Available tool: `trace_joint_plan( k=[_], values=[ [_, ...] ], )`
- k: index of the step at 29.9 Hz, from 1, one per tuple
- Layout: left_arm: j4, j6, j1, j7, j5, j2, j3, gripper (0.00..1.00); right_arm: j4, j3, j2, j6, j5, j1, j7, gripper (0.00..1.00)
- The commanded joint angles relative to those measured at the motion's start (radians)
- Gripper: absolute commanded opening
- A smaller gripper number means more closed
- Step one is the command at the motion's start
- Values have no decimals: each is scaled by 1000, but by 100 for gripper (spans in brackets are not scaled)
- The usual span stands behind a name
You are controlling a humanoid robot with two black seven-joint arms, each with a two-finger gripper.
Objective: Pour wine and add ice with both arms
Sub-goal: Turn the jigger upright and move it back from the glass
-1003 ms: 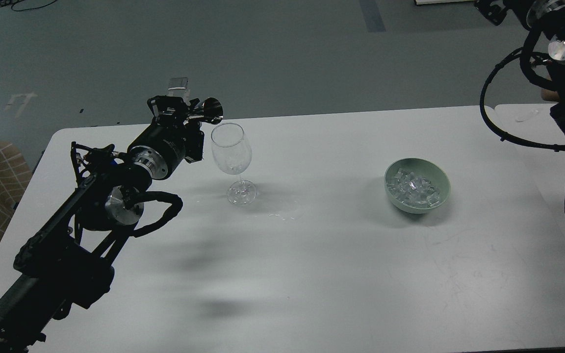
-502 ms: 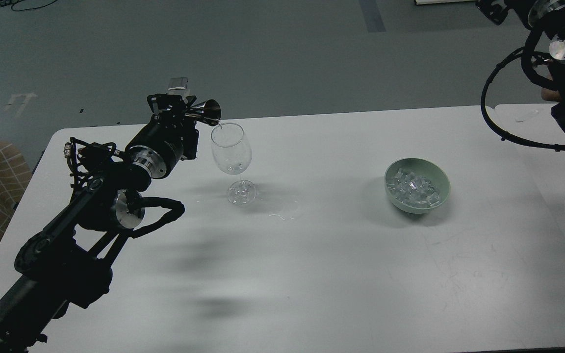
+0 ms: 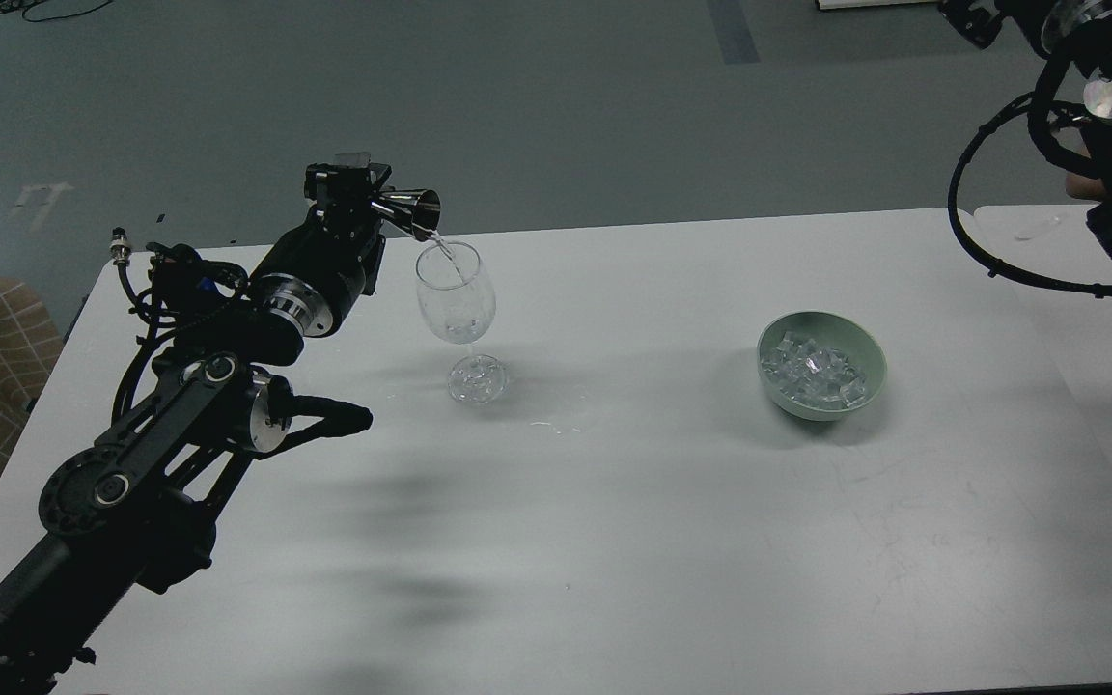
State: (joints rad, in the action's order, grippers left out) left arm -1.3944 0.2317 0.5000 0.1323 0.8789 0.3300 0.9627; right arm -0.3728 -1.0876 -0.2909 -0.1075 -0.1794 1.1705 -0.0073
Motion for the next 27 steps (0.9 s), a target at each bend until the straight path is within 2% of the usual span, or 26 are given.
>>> trace_joint_plan(
  k=[1,16,26,27],
  values=[
    [-2,2,23,1,81,4,-1,0,0,0,-1,0,0,0,1,100],
    [-34,-3,34,-13,354,35,-24,0,0,0,-8,2,0,-2,0,100],
    [-83,-3,28,0,347,34,-12,0,0,0,-16,2,0,-2,0,100],
    [-89,-3,23,-10,327,34,-10,0,0,0,-16,2,0,-2,0,100]
  ],
)
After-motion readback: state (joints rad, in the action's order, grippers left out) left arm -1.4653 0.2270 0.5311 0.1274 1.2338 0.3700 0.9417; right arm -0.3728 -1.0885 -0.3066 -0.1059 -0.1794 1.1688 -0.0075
